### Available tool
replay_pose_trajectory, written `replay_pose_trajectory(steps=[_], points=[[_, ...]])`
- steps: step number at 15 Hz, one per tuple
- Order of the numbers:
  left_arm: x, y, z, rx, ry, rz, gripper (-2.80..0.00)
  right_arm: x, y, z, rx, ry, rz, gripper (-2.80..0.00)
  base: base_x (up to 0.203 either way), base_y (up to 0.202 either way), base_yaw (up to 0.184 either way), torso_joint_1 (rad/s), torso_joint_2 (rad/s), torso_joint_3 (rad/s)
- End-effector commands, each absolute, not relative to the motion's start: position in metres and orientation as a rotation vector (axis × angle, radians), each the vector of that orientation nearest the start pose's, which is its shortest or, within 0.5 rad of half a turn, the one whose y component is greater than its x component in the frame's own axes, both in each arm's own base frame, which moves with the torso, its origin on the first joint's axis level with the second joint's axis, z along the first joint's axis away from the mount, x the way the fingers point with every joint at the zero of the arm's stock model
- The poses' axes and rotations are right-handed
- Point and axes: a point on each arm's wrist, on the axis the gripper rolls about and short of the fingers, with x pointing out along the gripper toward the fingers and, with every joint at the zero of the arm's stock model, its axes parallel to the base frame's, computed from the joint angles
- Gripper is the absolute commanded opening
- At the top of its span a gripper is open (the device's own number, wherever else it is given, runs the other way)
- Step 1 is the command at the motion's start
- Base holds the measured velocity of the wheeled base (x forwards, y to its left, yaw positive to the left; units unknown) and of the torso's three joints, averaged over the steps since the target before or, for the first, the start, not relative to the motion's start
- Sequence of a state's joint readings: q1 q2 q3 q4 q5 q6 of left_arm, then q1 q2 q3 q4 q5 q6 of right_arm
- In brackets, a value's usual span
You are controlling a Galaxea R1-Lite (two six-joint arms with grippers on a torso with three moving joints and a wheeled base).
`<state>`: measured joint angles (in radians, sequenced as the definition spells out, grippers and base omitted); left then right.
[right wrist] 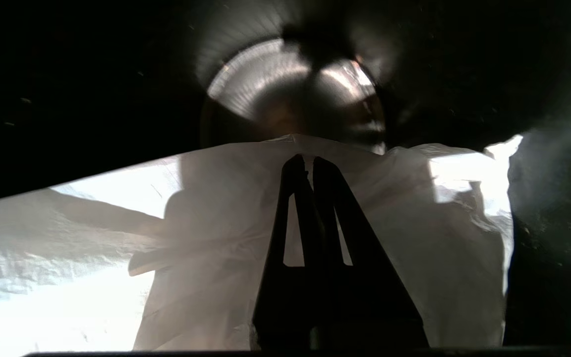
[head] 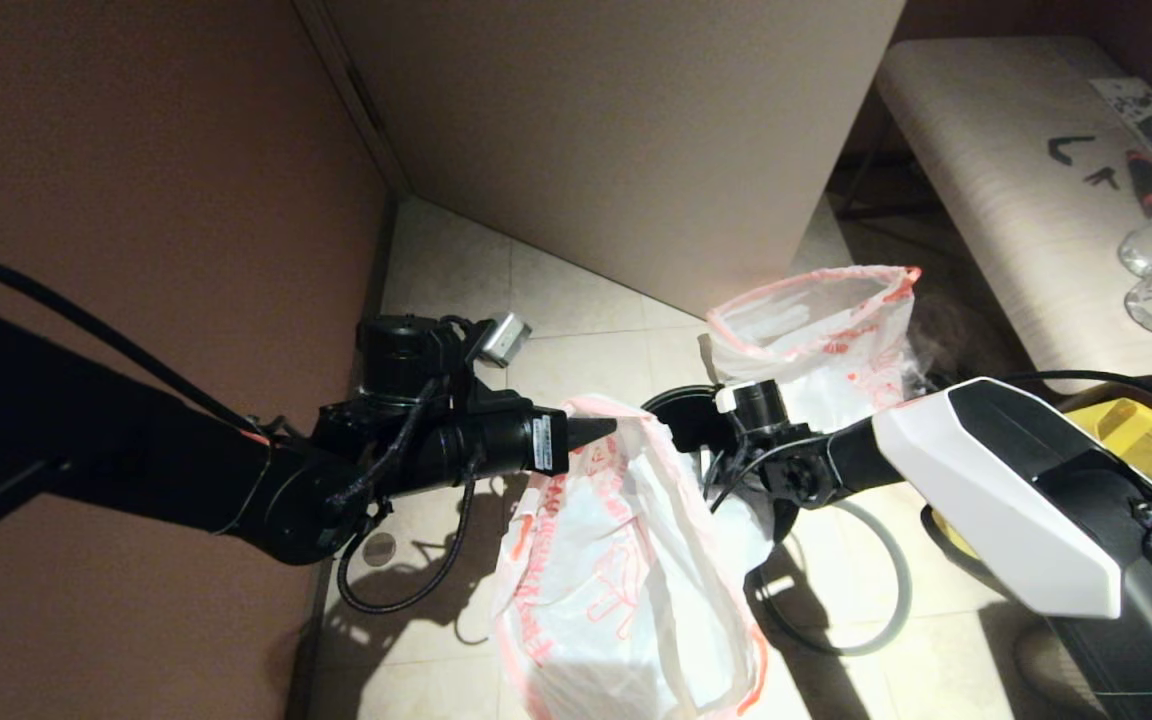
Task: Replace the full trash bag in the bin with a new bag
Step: Put the new garbage bag on the trash can
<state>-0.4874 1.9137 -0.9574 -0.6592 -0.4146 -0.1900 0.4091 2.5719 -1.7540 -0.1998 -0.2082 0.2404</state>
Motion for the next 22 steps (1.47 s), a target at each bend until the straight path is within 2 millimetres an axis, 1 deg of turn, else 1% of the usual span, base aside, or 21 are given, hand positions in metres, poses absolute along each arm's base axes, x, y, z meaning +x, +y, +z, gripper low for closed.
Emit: replay_pose_trajectory(steps=[1,3,4,5,6,7,8,9,10,11,13,15,16,17,18,19,20,21,22], points=[[0.296,-0.172,0.174,-0.165,0.35,-0.88,0.0,0.472,0.196,0.027,0.048,0.608,0.117,-2.8,0.0,0.0,0.0,0.0,0.0,0.0],[0.26,-0.153,0.198,-0.161,0.333,-0.873,0.0,0.472,0.196,0.025,0.051,0.614,0.118,-2.8,0.0,0.0,0.0,0.0,0.0,0.0],[0.24,-0.141,0.205,-0.16,0.341,-0.862,0.0,0.472,0.197,0.019,0.049,0.623,0.117,-2.8,0.0,0.0,0.0,0.0,0.0,0.0],[0.218,-0.126,0.208,-0.158,0.368,-0.838,0.0,0.471,0.199,0.017,0.052,0.628,0.118,-2.8,0.0,0.0,0.0,0.0,0.0,0.0],[0.198,-0.109,0.195,-0.156,0.434,-0.791,0.0,0.469,0.203,0.015,0.062,0.637,0.119,-2.8,0.0,0.0,0.0,0.0,0.0,0.0],[0.187,-0.095,0.179,-0.156,0.501,-0.729,0.0,0.466,0.206,0.015,0.058,0.649,0.122,-2.8,0.0,0.0,0.0,0.0,0.0,0.0],[0.179,-0.08,0.159,-0.16,0.581,-0.644,0.0,0.464,0.208,0.013,0.046,0.667,0.119,-2.8,0.0,0.0,0.0,0.0,0.0,0.0],[0.177,-0.069,0.141,-0.17,0.65,-0.575,0.0,0.462,0.211,0.012,0.035,0.672,0.111,-2.8,0.0,0.0,0.0,0.0,0.0,0.0],[0.181,-0.067,0.129,-0.175,0.69,-0.551,0.0,0.462,0.213,0.011,0.021,0.665,0.089,-2.8,0.0,0.0,0.0,0.0,0.0,0.0],[0.189,-0.068,0.112,-0.179,0.729,-0.539,0.0,0.464,0.217,0.009,-0.004,0.648,0.059,-2.8,0.0,0.0,0.0,0.0,0.0,0.0],[0.206,-0.072,0.081,-0.186,0.769,-0.528,0.0,0.469,0.222,-0.006,-0.046,0.639,0.023,-2.8,0.0,0.0,0.0,0.0,0.0,0.0],[0.222,-0.074,0.05,-0.192,0.772,-0.52,0.0,0.474,0.224,-0.022,-0.087,0.642,0.022,-2.8,0.0,0.0,0.0,0.0,0.0,0.0],[0.23,-0.074,0.035,-0.193,0.754,-0.514,0.0,0.477,0.225,-0.035,-0.103,0.649,0.024,-2.8,0.0,0.0,0.0,0.0,0.0,0.0],[0.235,-0.073,0.025,-0.193,0.711,-0.513,0.0,0.482,0.226,-0.047,-0.116,0.649,0.026,-2.8,0.0,0.0,0.0,0.0,0.0,0.0],[0.236,-0.069,0.015,-0.183,0.675,-0.521,0.0,0.484,0.227,-0.055,-0.152,0.647,0.037,-2.8,0.0,0.0,0.0,0.0,0.0,0.0],[0.229,-0.061,0.009,-0.174,0.662,-0.559,0.0,0.485,0.228,-0.056,-0.171,0.641,0.048,-2.8,0.0,0.0,0.0,0.0,0.0,0.0],[0.226,-0.058,0.008,-0.182,0.649,-0.626,0.0,0.485,0.228,-0.055,-0.171,0.639,0.046,-2.8,0.0,0.0,0.0,0.0,0.0,0.0],[0.227,-0.055,0.009,-0.181,0.628,-0.641,0.0,0.485,0.227,-0.052,-0.169,0.635,0.045,-2.8,0.0,0.0,0.0,0.0,0.0,0.0],[0.228,-0.055,0.009,-0.182,0.617,-0.643,0.0,0.486,0.227,-0.042,-0.161,0.621,0.043,-2.8,0.0,0.0,0.0,0.0,0.0,0.0]])
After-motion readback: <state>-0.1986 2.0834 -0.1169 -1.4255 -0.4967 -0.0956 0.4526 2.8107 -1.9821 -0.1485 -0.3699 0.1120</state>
